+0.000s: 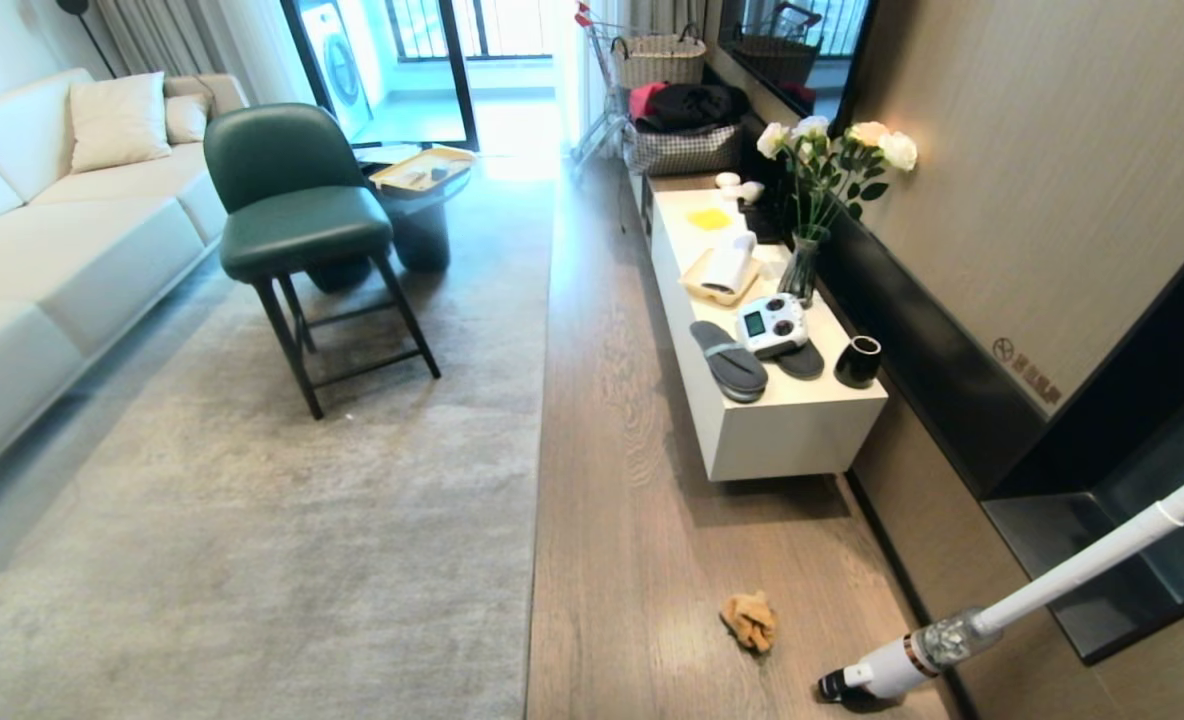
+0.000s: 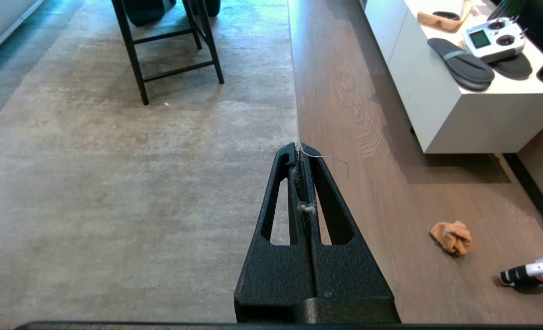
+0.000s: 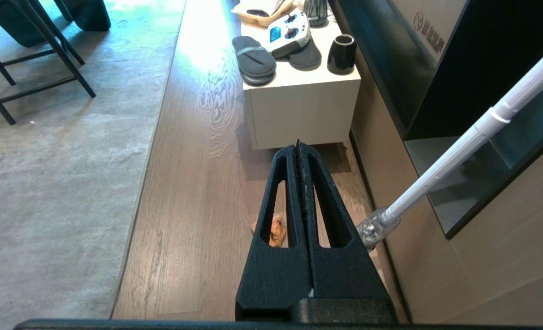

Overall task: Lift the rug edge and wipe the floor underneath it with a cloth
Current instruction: Pick up the rag

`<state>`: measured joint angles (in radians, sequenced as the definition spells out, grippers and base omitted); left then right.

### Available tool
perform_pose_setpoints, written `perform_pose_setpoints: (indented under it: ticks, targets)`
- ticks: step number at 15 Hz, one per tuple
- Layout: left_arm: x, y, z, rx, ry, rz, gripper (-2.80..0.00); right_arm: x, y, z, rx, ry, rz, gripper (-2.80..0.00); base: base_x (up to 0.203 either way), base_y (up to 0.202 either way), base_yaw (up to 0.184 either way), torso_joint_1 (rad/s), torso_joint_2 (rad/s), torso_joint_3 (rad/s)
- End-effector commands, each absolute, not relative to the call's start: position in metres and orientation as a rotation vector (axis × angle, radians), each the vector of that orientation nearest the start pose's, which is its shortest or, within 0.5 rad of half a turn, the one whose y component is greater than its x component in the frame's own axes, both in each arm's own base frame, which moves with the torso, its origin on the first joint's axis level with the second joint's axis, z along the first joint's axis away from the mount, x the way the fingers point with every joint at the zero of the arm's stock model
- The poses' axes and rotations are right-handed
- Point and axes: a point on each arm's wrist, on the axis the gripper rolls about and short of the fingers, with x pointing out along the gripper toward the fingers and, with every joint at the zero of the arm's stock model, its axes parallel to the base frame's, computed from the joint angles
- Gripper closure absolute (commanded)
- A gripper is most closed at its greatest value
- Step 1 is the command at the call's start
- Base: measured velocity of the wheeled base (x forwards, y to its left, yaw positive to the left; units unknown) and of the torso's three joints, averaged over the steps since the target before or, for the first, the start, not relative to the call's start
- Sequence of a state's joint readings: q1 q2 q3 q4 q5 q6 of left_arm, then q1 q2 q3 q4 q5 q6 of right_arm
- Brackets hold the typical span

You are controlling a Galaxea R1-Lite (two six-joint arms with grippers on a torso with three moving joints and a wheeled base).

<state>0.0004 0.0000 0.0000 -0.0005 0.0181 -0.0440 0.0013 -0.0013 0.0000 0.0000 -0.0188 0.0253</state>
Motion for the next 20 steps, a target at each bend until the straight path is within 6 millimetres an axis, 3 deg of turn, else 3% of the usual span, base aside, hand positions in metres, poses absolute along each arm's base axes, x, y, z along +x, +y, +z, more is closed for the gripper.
perform_pose_setpoints:
  ticks: [1, 11, 20]
  targets:
    - [-0.0228, 0.0004, 0.0755, -0.044, -0.001, 0.018, 0.0, -0.0228, -0.0004, 0.0755, 0.026, 0.0, -0.017, 0.0, 0.0, 0.0, 0.0, -0.193, 0.53, 0.339]
    - [-0.0228, 0.0004, 0.0756, -0.044, -0.002, 0.018, 0.0, -0.0228, -0.0007, 0.0755, 0.038, -0.001, -0.029, 0.0, 0.0, 0.0, 0.0, -0.17, 0.52, 0.354]
    - [-0.0228, 0.0004, 0.0755, -0.044, -0.001, 0.02, 0.0, -0.0228, -0.0007, 0.0755, 0.04, -0.001, -0.029, 0.0, 0.0, 0.0, 0.0, -0.078, 0.46, 0.383]
